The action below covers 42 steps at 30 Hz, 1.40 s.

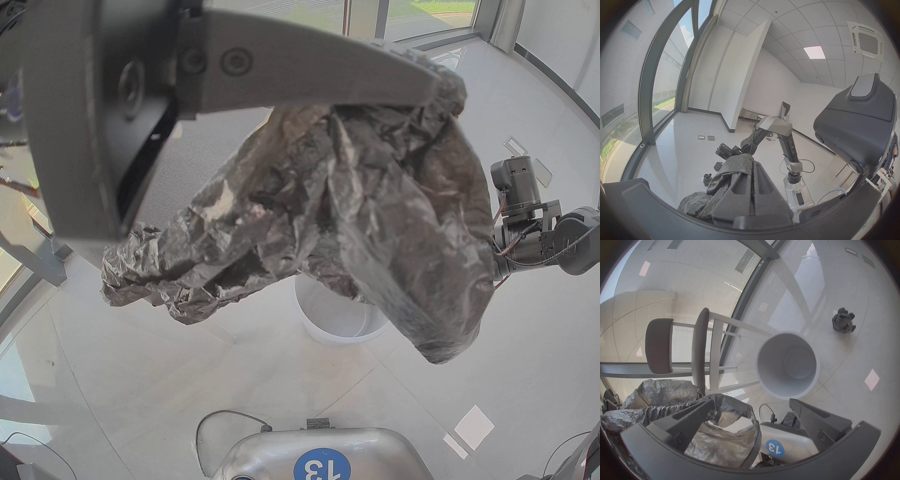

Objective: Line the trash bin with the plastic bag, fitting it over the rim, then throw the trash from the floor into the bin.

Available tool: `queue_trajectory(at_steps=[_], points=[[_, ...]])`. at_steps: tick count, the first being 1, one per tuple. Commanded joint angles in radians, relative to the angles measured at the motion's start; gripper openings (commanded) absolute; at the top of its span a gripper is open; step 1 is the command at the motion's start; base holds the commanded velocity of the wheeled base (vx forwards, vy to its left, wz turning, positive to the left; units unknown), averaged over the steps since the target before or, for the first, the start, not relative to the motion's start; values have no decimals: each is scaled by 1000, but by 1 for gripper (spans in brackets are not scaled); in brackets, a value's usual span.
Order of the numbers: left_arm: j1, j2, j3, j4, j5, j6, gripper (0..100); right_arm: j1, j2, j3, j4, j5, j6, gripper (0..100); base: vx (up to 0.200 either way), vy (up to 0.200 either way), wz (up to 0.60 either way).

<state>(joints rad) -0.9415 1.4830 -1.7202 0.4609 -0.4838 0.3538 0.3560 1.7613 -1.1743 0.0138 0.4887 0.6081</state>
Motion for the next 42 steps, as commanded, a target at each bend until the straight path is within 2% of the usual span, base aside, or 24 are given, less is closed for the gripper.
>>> queue_trajectory(at_steps=[1, 5, 8, 21, 27, 35, 42], points=[[-7, -1, 27, -21, 1, -3, 0, 38, -42, 56, -2, 4, 6, 100, 0, 0, 0], [0, -4, 59, -45, 1, -4, 0, 41, -88, 102, -3, 36, 12, 100, 0, 0, 0], [0, -7, 99, -85, 1, -6, 0, 43, -148, 154, -8, 88, 27, 100, 0, 0, 0], [18, -16, 113, -113, 4, -22, 0, 58, -302, 306, -5, 139, 22, 100, 0, 0, 0], [30, -24, 103, -130, 8, -32, 0, 95, -290, 347, -6, 139, 4, 100, 0, 0, 0], [21, -55, 113, -148, 8, -53, 0, 95, -212, 346, -20, 139, -45, 100, 0, 0, 0], [18, -58, 113, -171, 4, -59, 0, 98, -88, 271, -127, 139, -39, 100, 0, 0, 0]])
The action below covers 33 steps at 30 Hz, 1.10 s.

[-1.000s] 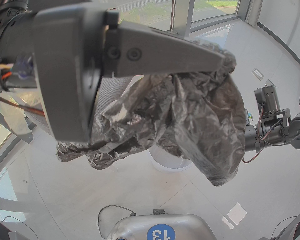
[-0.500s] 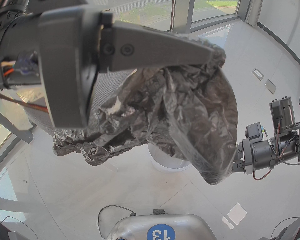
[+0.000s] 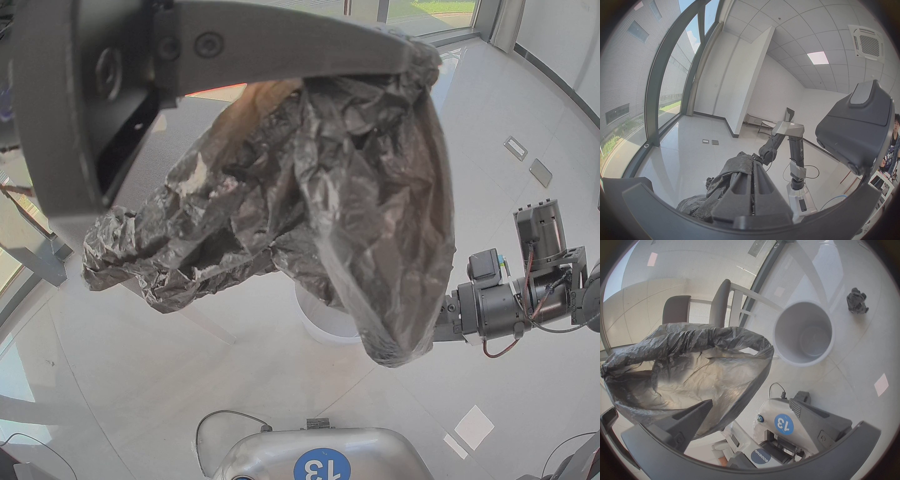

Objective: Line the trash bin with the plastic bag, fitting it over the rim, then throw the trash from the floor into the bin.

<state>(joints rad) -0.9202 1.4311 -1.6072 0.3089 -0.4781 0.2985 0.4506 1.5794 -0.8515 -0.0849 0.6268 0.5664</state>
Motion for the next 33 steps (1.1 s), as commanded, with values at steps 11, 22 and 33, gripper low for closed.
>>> queue_trajectory(at_steps=[11, 22, 33], points=[[-16, -6, 18, -53, -2, -32, 0, 13, 200, -264, -30, -1, 13, 100, 0, 0, 0], [-17, 11, 38, -113, 1, -41, 0, 34, 200, -247, -30, -1, 17, 100, 0, 0, 0], [-17, 14, 38, -119, 3, -50, 0, 31, 191, -227, -30, -2, -2, 0, 0, 0, 0]])
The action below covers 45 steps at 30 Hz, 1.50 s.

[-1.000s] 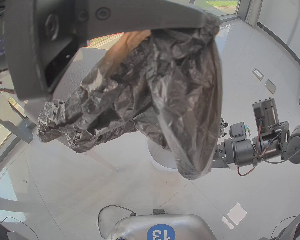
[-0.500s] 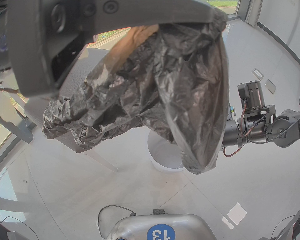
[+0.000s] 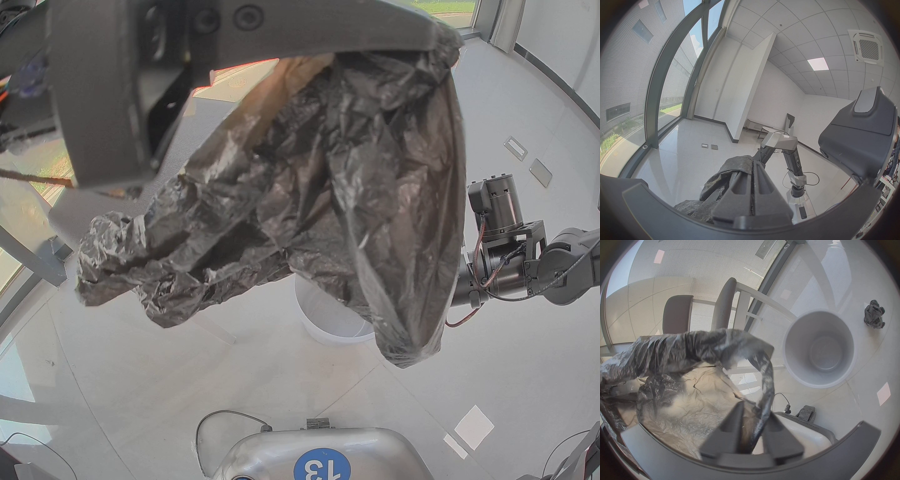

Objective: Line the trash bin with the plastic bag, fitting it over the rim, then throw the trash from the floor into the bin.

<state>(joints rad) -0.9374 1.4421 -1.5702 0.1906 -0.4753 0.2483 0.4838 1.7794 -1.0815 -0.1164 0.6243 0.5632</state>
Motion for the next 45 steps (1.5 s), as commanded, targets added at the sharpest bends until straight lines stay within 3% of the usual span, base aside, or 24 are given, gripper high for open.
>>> queue_trajectory(at_steps=[1, 7, 12, 15, 17, 21, 24, 30, 35, 39, 45], points=[[-1, 3, 2, 1, 0, 0, 0, -2, -9, 5, 3, 0, 1, 0, 0, 0, 0], [-1, 4, 7, 1, 30, -1, 0, -22, -57, 58, 4, -8, -12, 0, 0, 0, 0], [5, 50, 10, 0, 109, -29, 0, -119, -170, 156, 6, -15, -118, 0, 0, 0, 0], [12, 100, 49, -63, 228, -72, 0, -235, -270, 241, 3, -35, -281, 0, 0, 0, 0], [17, 127, 73, -120, 277, -92, 0, -287, -311, 261, 3, -77, -342, 0, 0, 0, 0], [17, 207, 70, -186, 371, -101, 0, -344, -394, 272, 3, -120, -368, 0, 0, 0, 0], [17, 250, 45, -189, 405, -106, 0, -358, -433, 284, 0, -121, -375, 0, 0, 0, 0], [26, 396, -36, -186, 561, -173, 0, -367, -497, 342, -5, -150, -468, 0, 0, 0, 0], [51, 445, -79, -185, 598, -199, 0, -367, -497, 402, -39, -167, -580, 0, 0, 0, 0], [51, 458, -126, -183, 639, -299, 0, -366, -494, 449, -71, -167, -649, 0, 0, 0, 0], [46, 469, -218, -129, 644, -440, 0, -390, -474, 511, -132, -166, -821, 0, 0, 0, 0]])
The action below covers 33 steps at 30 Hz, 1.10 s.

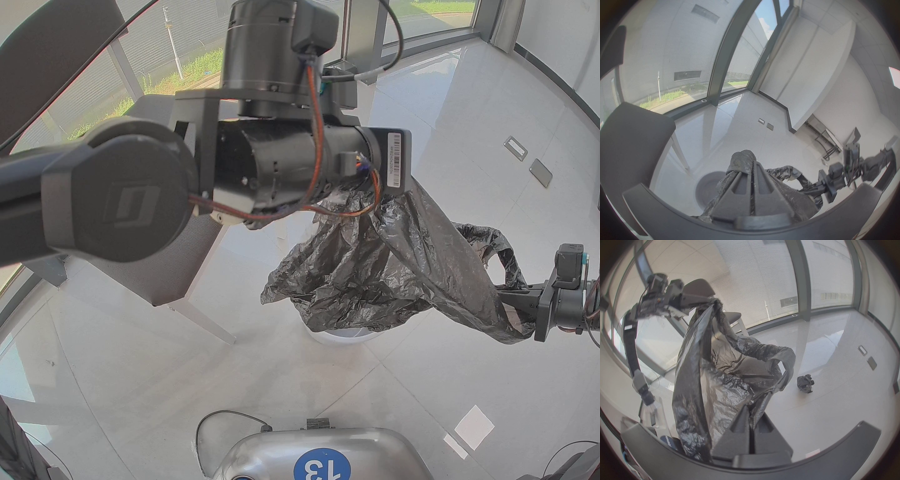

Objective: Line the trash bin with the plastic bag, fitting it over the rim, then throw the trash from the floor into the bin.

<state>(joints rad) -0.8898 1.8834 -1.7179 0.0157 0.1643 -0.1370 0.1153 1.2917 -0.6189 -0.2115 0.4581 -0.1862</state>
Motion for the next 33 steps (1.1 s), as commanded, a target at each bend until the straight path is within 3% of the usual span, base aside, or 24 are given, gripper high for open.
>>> queue_trajectory(at_steps=[1, 6, 10, 14, 20, 27, 33], points=[[0, 31, -85, 79, 4, -65, 0, -29, 20, 50, -46, 1, -95, 0, 0, 0, 0], [29, 62, -178, 280, 1, -47, 0, -40, 21, 51, -69, 1, -174, 0, 0, 0, 0], [38, 91, -282, 469, -8, -6, 0, -39, 11, 65, -71, 2, -184, 0, 0, 0, 0], [41, 154, -282, 581, -14, -18, 0, -39, 3, 64, -71, -1, -184, 0, 0, 0, 0], [60, 253, -282, 586, -51, -82, 0, -42, 1, 18, -71, -4, -193, 0, 0, 0, 0], [114, 344, -282, 533, -51, -75, 0, -68, 23, -61, -69, -2, -245, 0, 0, 0, 0], [141, 335, -282, 647, -49, -75, 0, -71, 23, -77, -69, -2, -249, 0, 0, 0, 0]])
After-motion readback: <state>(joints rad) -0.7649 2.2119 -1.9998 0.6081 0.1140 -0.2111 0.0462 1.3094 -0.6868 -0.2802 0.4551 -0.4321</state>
